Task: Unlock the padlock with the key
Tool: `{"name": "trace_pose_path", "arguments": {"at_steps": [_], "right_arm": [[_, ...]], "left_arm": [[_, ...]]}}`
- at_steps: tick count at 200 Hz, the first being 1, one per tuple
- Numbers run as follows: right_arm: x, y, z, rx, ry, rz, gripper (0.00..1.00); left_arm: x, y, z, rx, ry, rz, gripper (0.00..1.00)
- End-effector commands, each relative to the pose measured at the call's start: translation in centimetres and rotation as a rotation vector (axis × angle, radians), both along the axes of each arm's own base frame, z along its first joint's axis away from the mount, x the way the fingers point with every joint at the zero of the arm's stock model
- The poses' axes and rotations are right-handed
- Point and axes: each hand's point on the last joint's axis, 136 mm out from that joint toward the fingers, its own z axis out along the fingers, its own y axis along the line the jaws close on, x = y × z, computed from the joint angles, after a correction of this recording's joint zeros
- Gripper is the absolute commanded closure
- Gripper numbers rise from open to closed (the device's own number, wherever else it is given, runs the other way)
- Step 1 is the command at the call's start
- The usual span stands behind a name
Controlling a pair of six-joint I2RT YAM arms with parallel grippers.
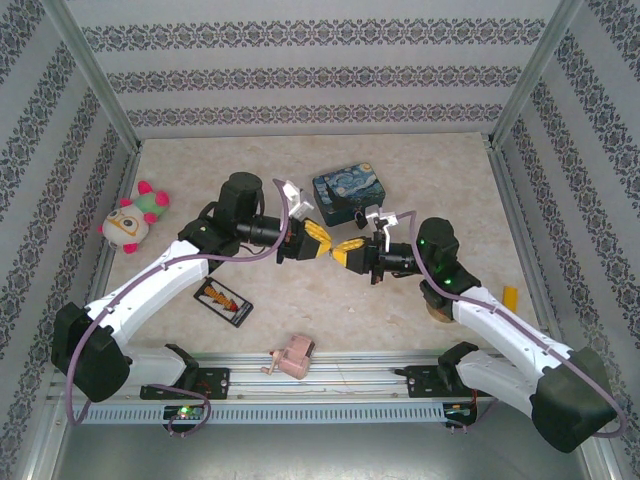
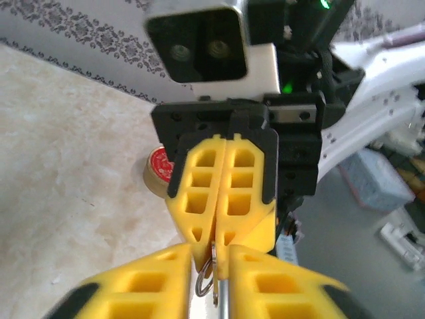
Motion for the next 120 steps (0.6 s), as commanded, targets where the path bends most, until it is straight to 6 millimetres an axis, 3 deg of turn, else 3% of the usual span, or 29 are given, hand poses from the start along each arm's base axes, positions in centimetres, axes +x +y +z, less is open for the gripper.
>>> {"name": "trace_pose_path", "arguments": {"at_steps": [1,24,85,120], "right_arm": [[0.6,-0.8,0.2,0.000,-0.030,-0.062,1.00],[1.4,-1.8,-0.4,-0.013,-0.004,-0.131,1.00],[5.1,-7.0,-3.4,-0.062,0.131,-0.443,1.00],[7.3,-11.3,-5.2,-0.040,0.258,-0.629,1.00]], "left_arm": [[1.0,0.7,2.6,-0.081,-0.032,0.050,0.51],[2.0,1.1,2.8,-0.095,-0.018,0.117,0.00],[7.6,4.3,1.9,-0.086,-0.050,0.489,0.01],[11.4,4.8,-2.3,-0.008,0.036,0.672,0.01]]}}
